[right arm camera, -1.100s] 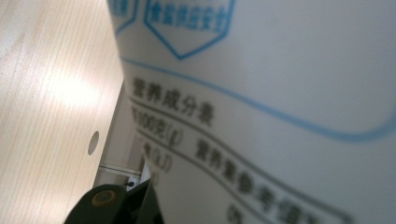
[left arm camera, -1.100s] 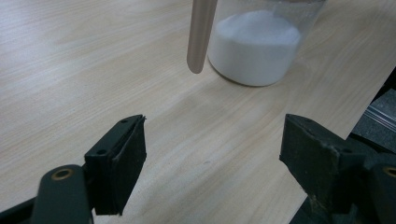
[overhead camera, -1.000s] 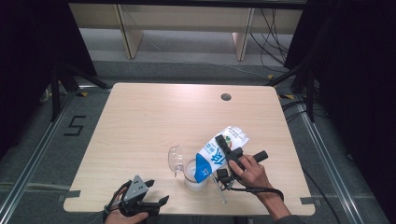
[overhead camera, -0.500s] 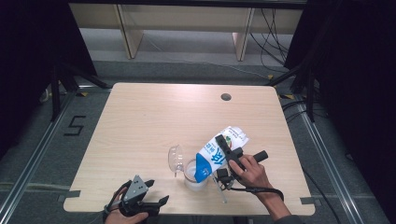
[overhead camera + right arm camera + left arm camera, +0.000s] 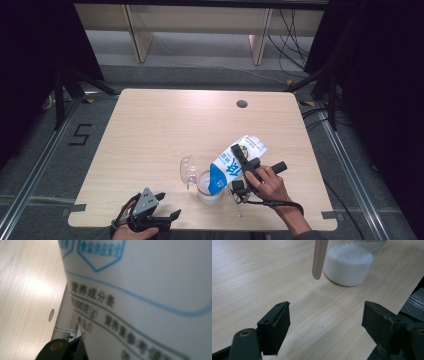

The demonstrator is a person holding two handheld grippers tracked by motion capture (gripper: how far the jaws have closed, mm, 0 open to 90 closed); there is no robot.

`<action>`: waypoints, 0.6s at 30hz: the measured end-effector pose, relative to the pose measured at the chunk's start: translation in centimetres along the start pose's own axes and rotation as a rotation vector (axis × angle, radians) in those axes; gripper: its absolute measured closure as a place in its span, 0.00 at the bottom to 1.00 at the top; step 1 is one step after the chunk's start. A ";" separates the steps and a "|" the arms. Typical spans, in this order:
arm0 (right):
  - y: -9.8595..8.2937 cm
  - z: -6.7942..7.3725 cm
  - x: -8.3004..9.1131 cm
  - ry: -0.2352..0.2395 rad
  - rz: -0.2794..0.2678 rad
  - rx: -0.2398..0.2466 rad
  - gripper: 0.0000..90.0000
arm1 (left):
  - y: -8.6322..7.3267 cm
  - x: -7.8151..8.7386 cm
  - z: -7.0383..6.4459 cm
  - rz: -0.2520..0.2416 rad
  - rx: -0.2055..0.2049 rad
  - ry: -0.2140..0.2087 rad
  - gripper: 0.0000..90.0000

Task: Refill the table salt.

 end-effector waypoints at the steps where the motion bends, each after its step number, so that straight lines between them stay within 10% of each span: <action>1: 0.0 0.0 0.0 -0.001 -0.002 0.004 0.88 | 0.0 0.0 0.0 -0.004 0.004 -0.006 0.25; 18: 0.2 -0.1 0.0 -0.001 -0.010 0.013 0.88 | -0.1 0.0 0.0 0.010 0.006 0.001 0.25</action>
Point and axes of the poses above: each handheld gripper's, and its own axes: x roughly backward along the jaws, y roughly out of its top, z roughly to its left, the point moved 7 cm from there along -x, roughly forward along the jaws, and after that the axes turned 6 degrees about z, right-handed, at the moved point
